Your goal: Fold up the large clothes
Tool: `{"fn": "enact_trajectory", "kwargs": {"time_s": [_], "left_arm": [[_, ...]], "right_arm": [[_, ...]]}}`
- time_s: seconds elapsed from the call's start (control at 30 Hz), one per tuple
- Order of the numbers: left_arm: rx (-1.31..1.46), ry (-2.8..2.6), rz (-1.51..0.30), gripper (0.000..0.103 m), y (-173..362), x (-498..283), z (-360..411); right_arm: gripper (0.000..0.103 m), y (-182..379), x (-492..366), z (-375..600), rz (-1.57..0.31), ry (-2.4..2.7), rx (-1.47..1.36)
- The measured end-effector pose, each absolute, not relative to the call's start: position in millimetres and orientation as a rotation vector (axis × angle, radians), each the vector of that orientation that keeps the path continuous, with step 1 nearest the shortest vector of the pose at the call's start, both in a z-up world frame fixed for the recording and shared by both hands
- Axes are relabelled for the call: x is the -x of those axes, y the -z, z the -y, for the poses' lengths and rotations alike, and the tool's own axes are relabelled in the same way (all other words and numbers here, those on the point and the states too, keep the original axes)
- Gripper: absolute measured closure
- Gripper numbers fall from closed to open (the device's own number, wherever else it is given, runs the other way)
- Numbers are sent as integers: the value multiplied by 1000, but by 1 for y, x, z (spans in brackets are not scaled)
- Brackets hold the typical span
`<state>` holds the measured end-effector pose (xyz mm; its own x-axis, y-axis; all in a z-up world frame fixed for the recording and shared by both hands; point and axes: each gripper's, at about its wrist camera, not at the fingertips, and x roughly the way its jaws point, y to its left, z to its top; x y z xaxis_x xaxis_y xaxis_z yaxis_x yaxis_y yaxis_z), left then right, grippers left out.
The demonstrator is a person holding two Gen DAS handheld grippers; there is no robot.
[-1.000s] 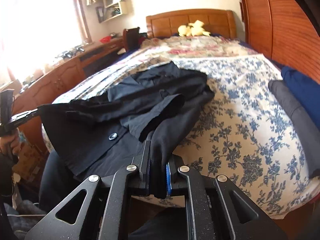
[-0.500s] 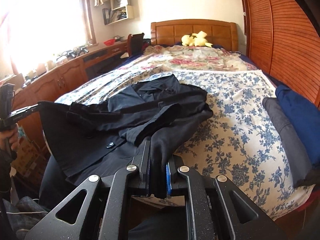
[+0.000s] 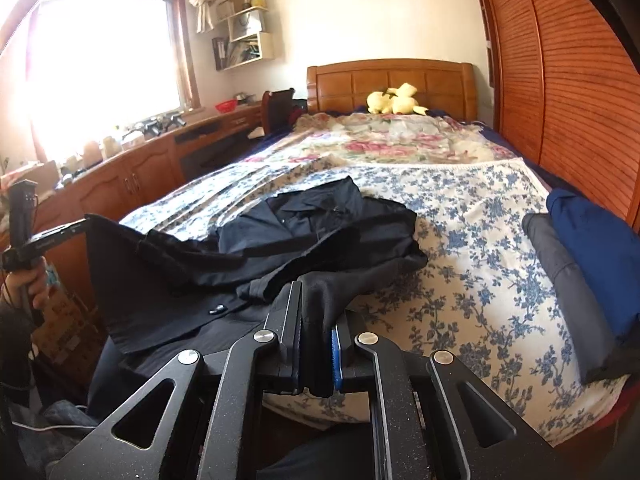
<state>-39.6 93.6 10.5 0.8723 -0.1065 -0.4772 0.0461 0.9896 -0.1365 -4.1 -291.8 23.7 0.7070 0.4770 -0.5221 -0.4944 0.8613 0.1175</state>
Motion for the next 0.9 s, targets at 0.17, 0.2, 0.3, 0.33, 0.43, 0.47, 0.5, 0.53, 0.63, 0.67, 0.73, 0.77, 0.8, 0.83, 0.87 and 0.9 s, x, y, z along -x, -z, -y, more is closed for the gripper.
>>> {"fn": "enact_trajectory", "kwargs": {"time_s": [0.17,0.2,0.3,0.33,0.43,0.47,0.5,0.53,0.63,0.67,0.73,0.77,0.8,0.83,0.87,0.9], "left_arm": [[116,56,-514,101,2,20,-94],[121,57,-511,101,2,16,-95],[131,63,-494,101,0,2,-99],[127,62,-488,101,-1,-3,-100],[110,50,-481,101,-2,-21,-103],[106,47,-480,101,-2,-28,-104],[103,44,-480,101,-2,-35,-105],[103,42,-483,101,-2,-44,-106],[100,39,-486,100,-4,-68,-108],[87,32,-487,100,-5,-78,-108],[62,17,-486,101,-8,-94,-108],[49,10,-485,100,-11,-104,-108],[41,4,-483,100,-13,-112,-109],[30,-4,-482,100,-16,-123,-110],[22,-11,-484,100,-19,-135,-111],[19,-16,-485,100,-20,-143,-112]], "right_arm": [[95,7,-18,294,-619,-551,-2],[95,12,-26,295,-629,-548,-12],[95,20,-45,298,-636,-540,-24],[95,20,-49,297,-633,-535,-17],[95,23,-65,292,-623,-514,37],[95,23,-71,290,-623,-507,51],[95,23,-78,288,-623,-503,66],[95,24,-83,286,-621,-498,81],[95,24,-101,278,-603,-481,141],[95,24,-108,276,-598,-480,154],[95,25,-125,271,-583,-473,183],[95,25,-134,270,-580,-471,188],[95,24,-144,269,-576,-469,191],[95,24,-154,268,-572,-464,194],[95,23,-170,266,-567,-460,197],[95,22,-182,265,-563,-459,199]]}}
